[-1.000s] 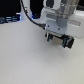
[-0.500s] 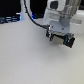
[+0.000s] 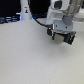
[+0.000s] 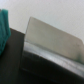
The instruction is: Open the kcup holder, insert the kcup into the holder, and close the kcup holder
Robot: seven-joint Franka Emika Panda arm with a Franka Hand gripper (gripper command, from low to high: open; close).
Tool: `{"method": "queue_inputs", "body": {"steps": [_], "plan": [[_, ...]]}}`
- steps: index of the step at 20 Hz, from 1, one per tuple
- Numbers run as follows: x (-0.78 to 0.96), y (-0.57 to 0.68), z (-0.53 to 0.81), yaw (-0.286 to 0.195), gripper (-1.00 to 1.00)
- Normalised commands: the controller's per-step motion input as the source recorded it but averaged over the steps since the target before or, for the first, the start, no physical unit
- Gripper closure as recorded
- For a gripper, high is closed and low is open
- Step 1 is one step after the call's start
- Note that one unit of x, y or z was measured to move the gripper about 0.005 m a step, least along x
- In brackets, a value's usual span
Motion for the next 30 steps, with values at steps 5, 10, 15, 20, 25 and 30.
{"method": "queue_inputs", "body": {"steps": [5,10,15,20,25,30], "plan": [[-0.48,0.47,0.01,0.103,-1.0],[-0.48,0.56,0.02,0.082,-1.0],[-0.49,0.64,0.04,0.056,-1.0],[-0.55,0.63,0.04,0.053,-1.0],[-0.76,0.59,0.02,0.031,-1.0],[-0.85,0.6,0.01,0.013,-1.0]]}}
